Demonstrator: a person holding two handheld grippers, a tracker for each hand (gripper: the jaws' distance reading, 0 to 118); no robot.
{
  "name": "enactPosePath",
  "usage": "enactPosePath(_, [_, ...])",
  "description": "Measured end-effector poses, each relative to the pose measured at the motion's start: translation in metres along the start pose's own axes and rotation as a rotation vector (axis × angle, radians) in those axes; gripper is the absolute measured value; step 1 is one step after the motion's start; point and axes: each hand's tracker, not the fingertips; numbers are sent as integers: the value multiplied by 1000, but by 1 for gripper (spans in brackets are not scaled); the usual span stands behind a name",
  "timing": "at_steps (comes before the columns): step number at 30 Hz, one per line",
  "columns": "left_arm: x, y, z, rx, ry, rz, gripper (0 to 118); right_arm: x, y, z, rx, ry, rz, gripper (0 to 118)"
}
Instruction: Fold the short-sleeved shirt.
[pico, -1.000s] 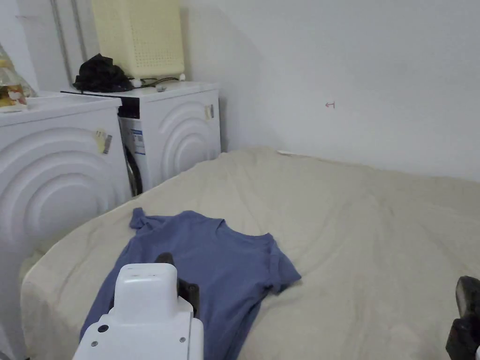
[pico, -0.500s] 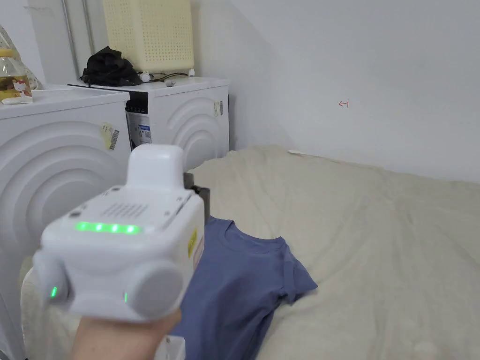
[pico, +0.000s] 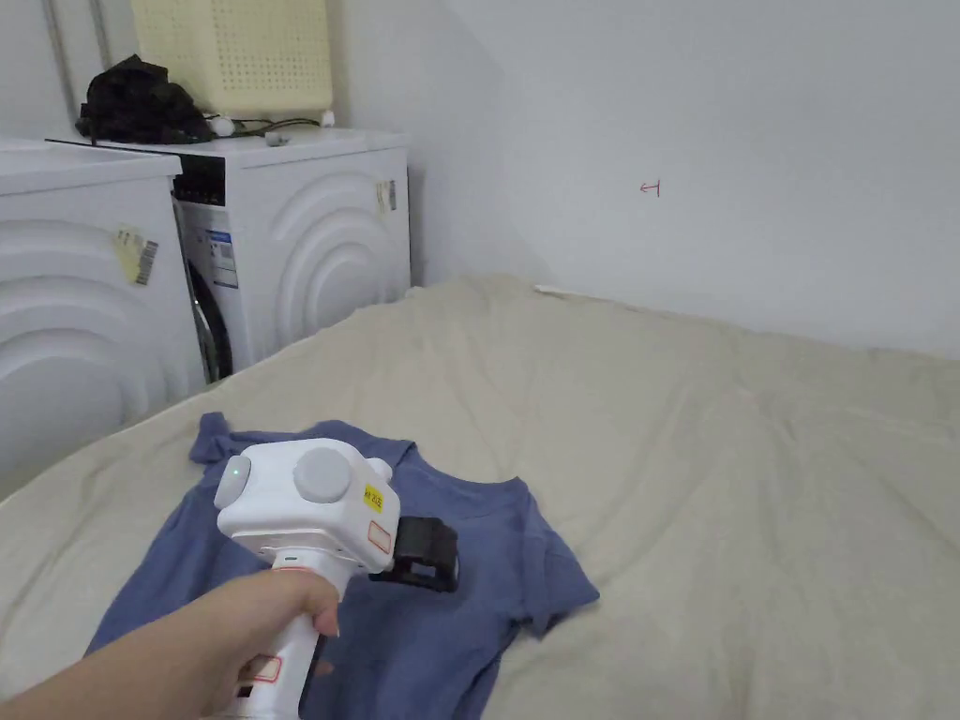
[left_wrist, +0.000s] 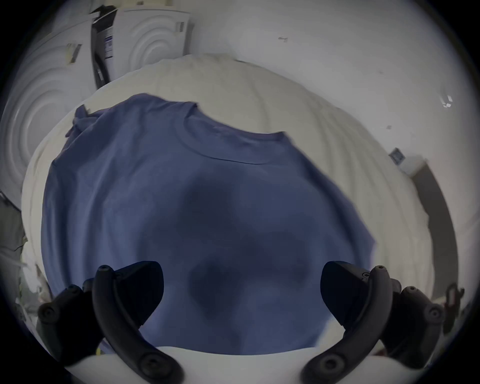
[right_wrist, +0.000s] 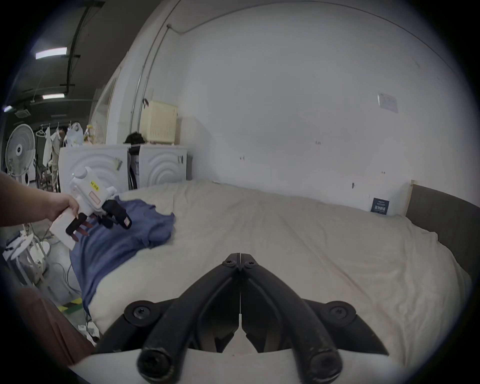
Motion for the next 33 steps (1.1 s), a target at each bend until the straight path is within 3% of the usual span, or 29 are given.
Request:
enactPosePath(4, [-3,10,-37,-61,166,-85,118,9,-9,-6,-44,-14,12,0])
enactPosePath(5, [-4,7,-46,-108,170,-101,118,10,-11,-6,-53,-12,8,0])
enactPosePath(7, [1,-2,-43,-32,167,-110,118,12,-14,-9,-68,-8,-15,0])
enactPosePath(10, [-2,3,-45,-30,157,-107,118,17,-22,-13,-92,62,-121,0])
enactPosePath(12, [-2,2,-34,-42,147,-93,117,16,-27,-18,-119,53,-140,0])
enactPosePath(14, [1,-3,-32,-43,157,-89,107,17,-33,-20,-133,49,-147,0])
enactPosePath(16, [3,-6,-19,-30,117,-85,73,21,-36,-20,-137,55,-161,0])
enactPosePath(17, [3,-7,-13,-17,95,-85,45,22,-37,-18,-137,57,-168,0])
enactPosePath(18, [4,-10,-7,0,88,-106,3,24,-38,-17,-138,56,-174,0])
enactPosePath(22, [1,-21,2,-19,84,-142,3,35,-43,-10,-140,32,-182,0])
enactPosePath(26, [-9,-13,21,51,62,-67,3,45,-44,-3,-142,20,-174,0])
enactPosePath(30, [7,-15,87,138,76,-91,3,51,-43,6,-112,3,-150,0])
enactPosePath(33, [11,-7,139,135,86,-61,3,56,-41,13,-75,12,-188,0])
